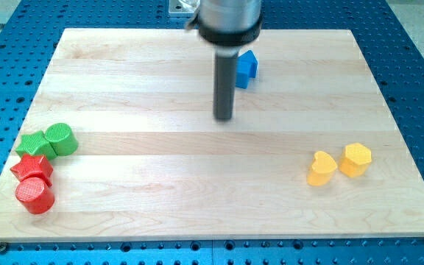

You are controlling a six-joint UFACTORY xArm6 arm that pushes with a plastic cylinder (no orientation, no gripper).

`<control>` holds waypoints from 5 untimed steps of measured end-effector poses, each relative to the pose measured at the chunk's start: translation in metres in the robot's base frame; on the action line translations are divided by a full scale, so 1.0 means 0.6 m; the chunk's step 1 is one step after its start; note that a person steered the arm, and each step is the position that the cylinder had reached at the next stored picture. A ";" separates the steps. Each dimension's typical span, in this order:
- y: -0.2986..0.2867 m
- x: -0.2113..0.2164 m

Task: Place the green star at the left of the cube

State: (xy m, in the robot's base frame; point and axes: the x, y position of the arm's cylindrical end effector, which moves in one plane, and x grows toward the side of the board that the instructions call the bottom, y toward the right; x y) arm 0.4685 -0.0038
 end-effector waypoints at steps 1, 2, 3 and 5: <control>-0.141 0.057; -0.200 -0.081; -0.403 -0.134; -0.490 0.080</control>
State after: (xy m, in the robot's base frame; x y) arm 0.5168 -0.2980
